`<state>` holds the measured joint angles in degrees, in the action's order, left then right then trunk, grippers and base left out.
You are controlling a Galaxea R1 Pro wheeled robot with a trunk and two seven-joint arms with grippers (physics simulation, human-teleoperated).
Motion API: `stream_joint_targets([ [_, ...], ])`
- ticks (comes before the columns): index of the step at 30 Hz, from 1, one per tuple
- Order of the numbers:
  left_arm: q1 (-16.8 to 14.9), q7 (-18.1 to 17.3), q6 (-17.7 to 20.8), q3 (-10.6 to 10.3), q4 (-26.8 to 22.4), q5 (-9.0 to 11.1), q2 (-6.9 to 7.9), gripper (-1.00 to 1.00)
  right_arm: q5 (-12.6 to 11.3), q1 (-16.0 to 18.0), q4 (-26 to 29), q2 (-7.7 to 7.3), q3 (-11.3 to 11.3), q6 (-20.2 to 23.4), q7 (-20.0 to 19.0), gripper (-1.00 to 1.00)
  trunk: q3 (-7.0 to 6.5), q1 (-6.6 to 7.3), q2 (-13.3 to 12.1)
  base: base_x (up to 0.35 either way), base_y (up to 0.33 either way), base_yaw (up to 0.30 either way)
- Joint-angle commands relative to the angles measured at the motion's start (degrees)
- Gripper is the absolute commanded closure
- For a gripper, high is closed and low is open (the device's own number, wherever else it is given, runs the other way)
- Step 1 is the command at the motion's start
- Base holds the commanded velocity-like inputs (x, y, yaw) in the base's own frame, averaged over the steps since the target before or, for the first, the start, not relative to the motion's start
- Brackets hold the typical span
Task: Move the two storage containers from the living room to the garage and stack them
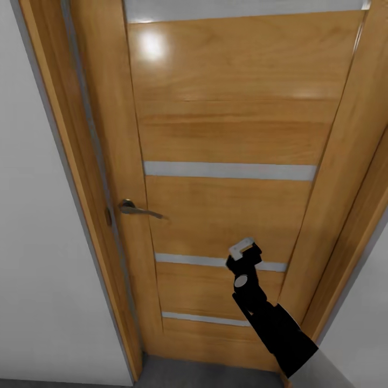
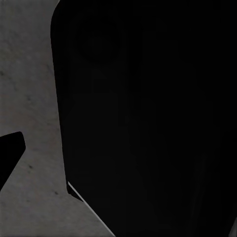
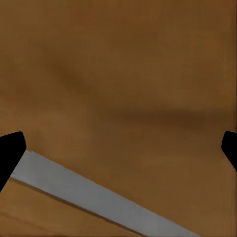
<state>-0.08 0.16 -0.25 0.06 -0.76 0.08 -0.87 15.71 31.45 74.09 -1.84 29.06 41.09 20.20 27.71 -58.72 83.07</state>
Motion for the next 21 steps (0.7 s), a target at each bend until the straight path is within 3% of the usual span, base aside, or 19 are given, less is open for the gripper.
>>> stream_joint_targets([
  [1,0.0,0.0,0.0,0.0,0.0,0.0,-0.01,-1.0,-0.2,1.2,-0.5,-0.07,0.0,0.3,0.4,-1.0,0.04,-0.01,0.0,0.0,0.0,0.0],
  [13,0.0,0.0,0.0,0.0,0.0,0.0,-0.01,-1.0,-0.2,4.6,-2.5,0.43,0.1,1.0,0.5,-1.0,0.04,-0.01,0.0,0.0,0.0,0.0],
  [16,0.0,0.0,0.0,0.0,0.0,0.0,-0.01,-1.0,-0.2,5.9,-5.0,2.41,0.1,1.2,0.8,-1.0,0.04,-0.01,0.0,0.0,0.0,0.0],
  [18,0.0,0.0,0.0,0.0,0.0,0.0,-0.01,-1.0,-0.1,7.4,-8.1,5.03,0.1,1.6,1.0,-1.0,0.04,-0.01,0.0,0.0,0.0,0.0],
  [21,0.0,0.0,0.0,-0.1,0.0,0.0,-0.01,-1.0,-0.1,8.6,-9.4,6.21,0.1,1.8,1.0,-1.0,0.04,-0.01,0.0,0.0,0.0,0.0],
])
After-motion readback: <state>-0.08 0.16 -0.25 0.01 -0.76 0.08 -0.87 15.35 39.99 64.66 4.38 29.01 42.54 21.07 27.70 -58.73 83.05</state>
